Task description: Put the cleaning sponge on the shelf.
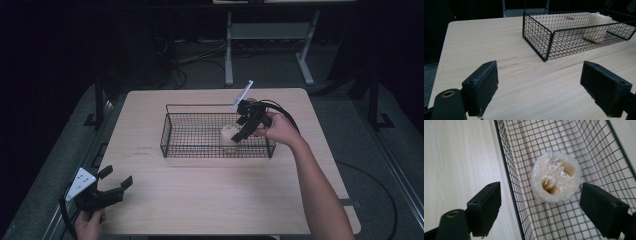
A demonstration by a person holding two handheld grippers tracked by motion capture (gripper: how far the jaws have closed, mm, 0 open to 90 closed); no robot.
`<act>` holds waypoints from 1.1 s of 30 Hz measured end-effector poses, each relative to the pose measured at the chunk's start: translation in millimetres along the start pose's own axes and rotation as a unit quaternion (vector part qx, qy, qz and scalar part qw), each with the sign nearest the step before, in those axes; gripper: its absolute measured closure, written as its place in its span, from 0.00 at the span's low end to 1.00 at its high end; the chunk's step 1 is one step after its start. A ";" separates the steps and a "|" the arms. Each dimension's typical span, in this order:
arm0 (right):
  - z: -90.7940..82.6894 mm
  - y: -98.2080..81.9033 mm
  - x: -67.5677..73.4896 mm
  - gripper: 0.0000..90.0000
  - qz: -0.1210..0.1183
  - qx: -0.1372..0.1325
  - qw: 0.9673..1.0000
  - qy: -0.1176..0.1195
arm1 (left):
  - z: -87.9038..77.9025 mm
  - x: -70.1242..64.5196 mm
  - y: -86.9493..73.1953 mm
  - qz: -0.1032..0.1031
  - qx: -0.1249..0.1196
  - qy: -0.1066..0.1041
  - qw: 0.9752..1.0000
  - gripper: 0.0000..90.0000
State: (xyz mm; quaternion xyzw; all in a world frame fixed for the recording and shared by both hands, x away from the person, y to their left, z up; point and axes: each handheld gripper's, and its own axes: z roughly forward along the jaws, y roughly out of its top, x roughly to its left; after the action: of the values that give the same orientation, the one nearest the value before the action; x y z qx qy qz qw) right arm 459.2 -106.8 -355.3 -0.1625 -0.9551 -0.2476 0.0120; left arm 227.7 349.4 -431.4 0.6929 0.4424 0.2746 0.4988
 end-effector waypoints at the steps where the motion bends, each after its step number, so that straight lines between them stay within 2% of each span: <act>1: -0.1 -0.3 0.4 0.19 -0.001 0.004 1.000 0.000 | 0.0 -0.2 0.0 0.001 0.000 0.000 1.000 0.15; 8: -5.1 -3.1 7.4 0.19 -0.006 -0.002 1.000 -0.004 | 0.3 -0.8 0.2 0.001 -0.001 -0.002 1.000 0.15; 18: -11.2 -12.5 13.8 0.19 -0.002 -0.010 1.000 -0.005 | 0.2 -0.9 0.0 0.003 0.000 -0.001 1.000 0.15; 33: -15.1 -21.4 24.9 0.18 -0.007 -0.009 1.000 -0.006 | 1.2 -1.7 -0.1 0.001 0.000 -0.002 1.000 0.15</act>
State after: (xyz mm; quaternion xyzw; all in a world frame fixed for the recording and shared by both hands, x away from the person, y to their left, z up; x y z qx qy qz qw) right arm 428.0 -124.1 -349.6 -0.1572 -0.9540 -0.2552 0.0031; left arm 227.9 347.3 -431.8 0.6940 0.4409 0.2738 0.4990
